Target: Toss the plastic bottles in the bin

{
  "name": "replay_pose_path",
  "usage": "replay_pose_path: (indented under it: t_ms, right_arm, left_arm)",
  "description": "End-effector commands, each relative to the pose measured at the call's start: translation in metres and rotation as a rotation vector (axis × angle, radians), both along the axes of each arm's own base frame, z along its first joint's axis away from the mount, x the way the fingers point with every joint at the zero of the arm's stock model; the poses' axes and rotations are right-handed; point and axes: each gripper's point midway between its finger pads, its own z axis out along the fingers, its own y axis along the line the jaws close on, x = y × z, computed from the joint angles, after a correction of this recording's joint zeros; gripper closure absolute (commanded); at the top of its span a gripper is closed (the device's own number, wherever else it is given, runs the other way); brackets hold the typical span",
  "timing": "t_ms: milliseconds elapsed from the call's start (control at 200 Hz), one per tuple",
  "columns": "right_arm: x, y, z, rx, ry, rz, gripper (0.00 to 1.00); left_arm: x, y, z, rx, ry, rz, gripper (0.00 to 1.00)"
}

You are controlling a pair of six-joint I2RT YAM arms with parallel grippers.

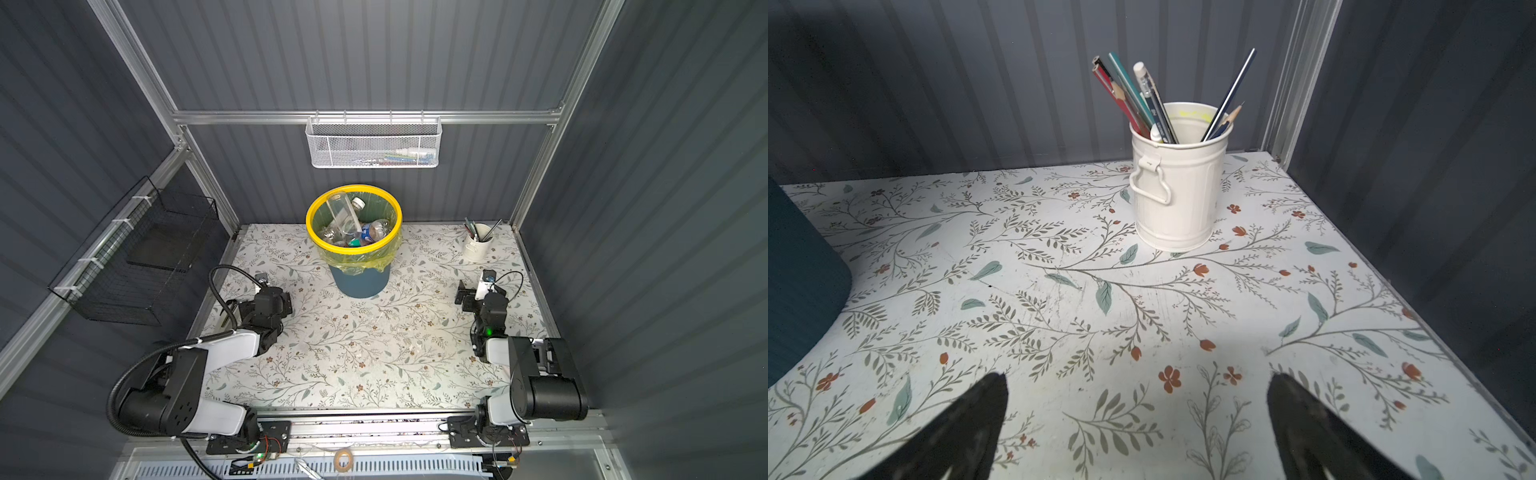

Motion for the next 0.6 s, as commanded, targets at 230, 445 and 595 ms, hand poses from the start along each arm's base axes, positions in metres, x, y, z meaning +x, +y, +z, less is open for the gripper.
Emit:
replay_pose_path:
  t_ms: [230,445,595]
  right_arm:
    - [0.004,0.001,0.001,0.025,0.003,0.014,0.01]
    - [0.004,0.001,0.001,0.028,0.004,0.014,0.01]
    - [0.004,0.000,0.001,0.028,0.004,0.014,0.01]
  left_arm:
    - [0.031,0.009,-0.002,-0.112,-0.193,-0.116,0.01]
    - [0.042,-0.003,-0.013,-0.112,-0.141,-0.193,0.01]
    - [0.043,-0.004,-0.012,-0.112,-0.141,-0.196,0.00]
